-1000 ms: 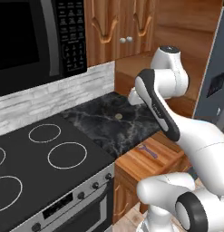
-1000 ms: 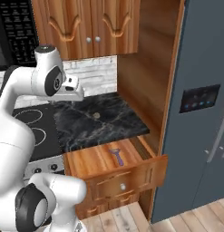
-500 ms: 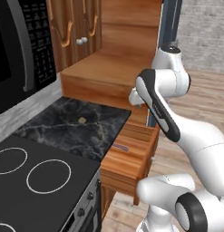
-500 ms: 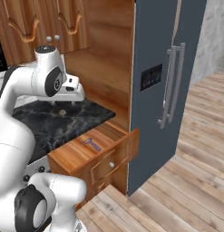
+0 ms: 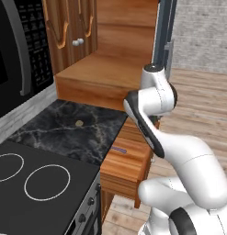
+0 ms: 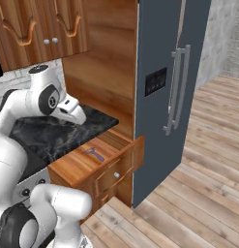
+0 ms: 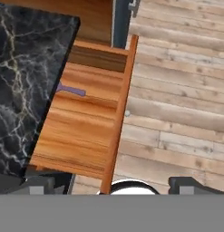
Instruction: Pick the peeler from the drawer and place it on the counter.
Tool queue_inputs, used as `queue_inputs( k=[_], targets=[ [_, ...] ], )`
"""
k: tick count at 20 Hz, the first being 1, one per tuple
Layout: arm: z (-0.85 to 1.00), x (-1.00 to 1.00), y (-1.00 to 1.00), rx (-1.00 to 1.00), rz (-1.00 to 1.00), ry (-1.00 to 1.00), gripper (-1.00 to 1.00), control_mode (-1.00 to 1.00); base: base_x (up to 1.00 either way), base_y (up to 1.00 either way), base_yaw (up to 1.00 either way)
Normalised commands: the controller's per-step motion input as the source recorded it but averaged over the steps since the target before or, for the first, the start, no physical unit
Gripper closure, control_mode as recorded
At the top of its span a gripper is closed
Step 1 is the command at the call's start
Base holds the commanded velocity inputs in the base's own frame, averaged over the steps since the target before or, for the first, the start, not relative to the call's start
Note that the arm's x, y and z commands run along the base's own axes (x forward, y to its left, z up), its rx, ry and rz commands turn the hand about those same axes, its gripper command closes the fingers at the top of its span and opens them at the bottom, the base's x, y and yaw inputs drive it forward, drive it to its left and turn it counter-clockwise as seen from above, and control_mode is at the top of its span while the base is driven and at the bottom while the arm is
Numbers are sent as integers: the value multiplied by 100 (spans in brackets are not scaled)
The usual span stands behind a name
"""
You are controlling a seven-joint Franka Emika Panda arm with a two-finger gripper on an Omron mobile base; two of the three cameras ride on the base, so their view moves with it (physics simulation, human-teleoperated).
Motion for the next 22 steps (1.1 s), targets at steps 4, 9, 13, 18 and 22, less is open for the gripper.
queue_inputs(
  k=[4,9,13,18,22],
  targets=[
    [-62,0,-42,12,-32,4,-100,-100,0,0,0],
    [-69,1,-44,15,-15,10,-100,-100,0,0,0],
    [-69,25,-14,8,-6,7,-100,-100,0,0,0],
    [-75,53,0,0,-4,8,-100,-100,0,0,0],
    [-76,59,0,0,-4,8,-100,-100,0,0,0]
  ],
)
